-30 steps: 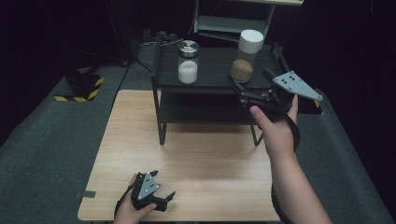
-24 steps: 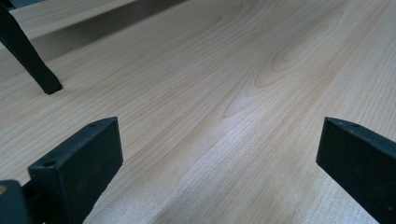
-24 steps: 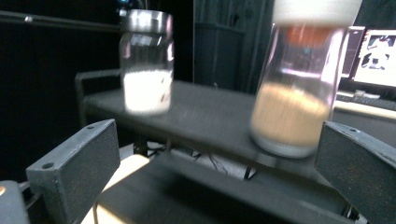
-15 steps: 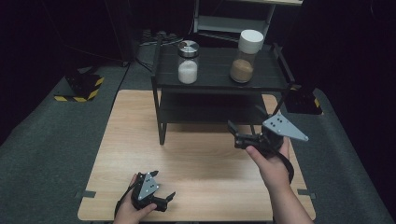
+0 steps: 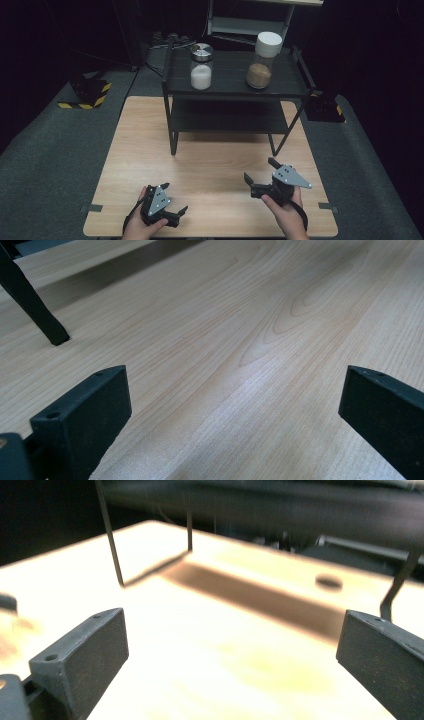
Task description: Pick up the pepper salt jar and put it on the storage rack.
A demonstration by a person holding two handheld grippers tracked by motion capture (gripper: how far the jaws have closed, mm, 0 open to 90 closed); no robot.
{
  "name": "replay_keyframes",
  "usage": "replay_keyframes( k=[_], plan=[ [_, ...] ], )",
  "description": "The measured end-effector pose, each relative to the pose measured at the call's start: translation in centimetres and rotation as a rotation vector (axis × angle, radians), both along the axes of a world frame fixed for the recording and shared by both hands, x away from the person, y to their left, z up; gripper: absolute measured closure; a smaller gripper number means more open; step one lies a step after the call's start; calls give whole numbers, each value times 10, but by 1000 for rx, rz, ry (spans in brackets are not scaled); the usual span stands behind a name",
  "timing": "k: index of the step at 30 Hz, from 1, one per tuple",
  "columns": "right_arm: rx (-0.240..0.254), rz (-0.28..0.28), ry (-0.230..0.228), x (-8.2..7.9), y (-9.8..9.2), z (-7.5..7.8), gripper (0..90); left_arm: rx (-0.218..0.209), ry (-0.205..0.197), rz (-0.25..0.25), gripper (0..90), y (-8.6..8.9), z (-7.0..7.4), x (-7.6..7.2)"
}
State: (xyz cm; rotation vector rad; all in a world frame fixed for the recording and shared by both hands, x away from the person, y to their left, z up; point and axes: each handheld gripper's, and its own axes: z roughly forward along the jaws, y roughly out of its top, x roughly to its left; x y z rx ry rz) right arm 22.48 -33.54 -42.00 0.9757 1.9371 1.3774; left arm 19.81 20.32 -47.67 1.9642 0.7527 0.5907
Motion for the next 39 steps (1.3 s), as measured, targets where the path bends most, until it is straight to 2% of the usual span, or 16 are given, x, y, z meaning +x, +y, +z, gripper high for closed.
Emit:
replay_keyframes(
  k=[5, 11, 14, 17, 19, 21, 23, 26, 30, 35, 39],
  plan=[
    [-50, -10, 68, -2, -4, -19, 6, 8, 0, -2, 9, -1, 1, 0],
    [-114, -3, 148, 1, -5, -30, 8, 11, 0, 1, 9, -2, 1, -1],
    [-141, -2, 164, 1, -5, -34, 8, 15, -3, -1, 9, -2, 1, -1],
    [-210, -6, 178, 1, 2, -34, 10, 16, -3, -2, 9, -2, 1, -1],
    [-223, -15, 181, 0, 4, -36, 13, 16, -4, -4, 9, -2, 1, -1],
    [-229, -17, 186, -1, 5, -37, 19, 17, -4, -5, 9, -2, 1, -1],
    [-222, -25, 168, -3, 5, -39, 10, 15, -5, -4, 9, -2, 1, -1],
    [-211, -30, 172, -3, 3, -39, 12, 8, -3, 3, 9, -1, 0, -1],
    [-195, -31, 151, -7, 0, -42, 12, 7, -3, 10, 9, -2, 0, -2],
    [-165, -18, 139, -9, -6, -45, 12, 22, -9, 14, 9, -4, 1, -4],
    [-156, -2, 132, -10, -7, -46, 12, 41, 6, 13, 10, -8, 3, -1]
  ],
)
